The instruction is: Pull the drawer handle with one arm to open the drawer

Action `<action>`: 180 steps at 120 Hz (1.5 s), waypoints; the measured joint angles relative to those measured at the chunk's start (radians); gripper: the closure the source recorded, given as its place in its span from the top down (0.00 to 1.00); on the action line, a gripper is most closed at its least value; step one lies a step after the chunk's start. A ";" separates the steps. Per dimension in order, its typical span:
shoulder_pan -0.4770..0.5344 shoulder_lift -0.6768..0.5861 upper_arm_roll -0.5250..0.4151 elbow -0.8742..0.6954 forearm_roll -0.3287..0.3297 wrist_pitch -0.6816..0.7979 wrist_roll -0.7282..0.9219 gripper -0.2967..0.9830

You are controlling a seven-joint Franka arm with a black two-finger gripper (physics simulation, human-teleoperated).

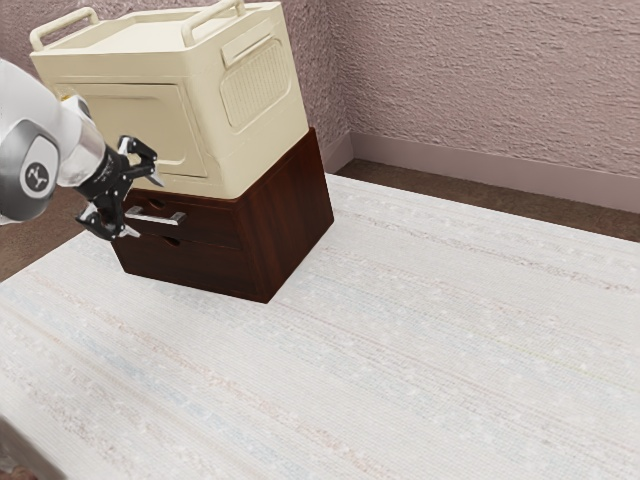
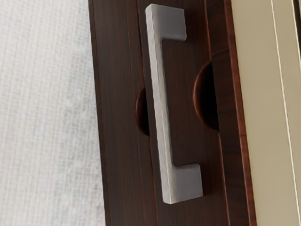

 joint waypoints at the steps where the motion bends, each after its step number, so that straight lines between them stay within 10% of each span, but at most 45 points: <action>1: 0.000 0.001 0.000 -0.001 0.000 0.002 -0.001 0.74; 180: 0.105 0.100 0.013 -0.032 -0.009 0.133 -0.041 0.55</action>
